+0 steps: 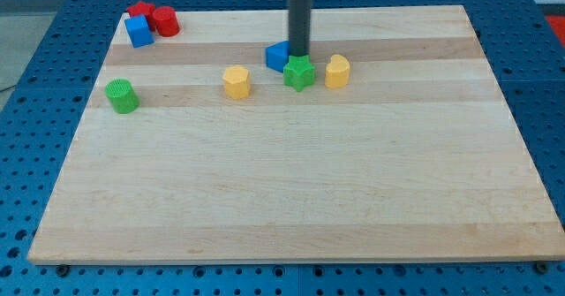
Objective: Push the blue triangle to a group of blocks
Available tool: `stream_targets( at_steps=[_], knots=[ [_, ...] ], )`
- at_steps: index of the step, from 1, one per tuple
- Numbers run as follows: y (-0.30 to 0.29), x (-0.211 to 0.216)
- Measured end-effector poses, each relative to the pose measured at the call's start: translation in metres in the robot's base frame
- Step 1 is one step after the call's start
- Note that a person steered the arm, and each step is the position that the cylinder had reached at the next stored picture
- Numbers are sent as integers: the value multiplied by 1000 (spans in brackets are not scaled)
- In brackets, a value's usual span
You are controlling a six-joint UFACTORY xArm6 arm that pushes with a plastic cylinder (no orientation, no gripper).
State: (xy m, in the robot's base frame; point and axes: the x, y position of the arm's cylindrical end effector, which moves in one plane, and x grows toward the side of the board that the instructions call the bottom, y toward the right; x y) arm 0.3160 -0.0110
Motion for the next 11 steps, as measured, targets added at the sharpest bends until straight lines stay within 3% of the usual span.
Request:
stream_targets(
  at_steps=[3,5,6,11],
  knots=[
    [-95,-22],
    [-98,14],
    [-117,12],
    [-167,-55]
  ],
)
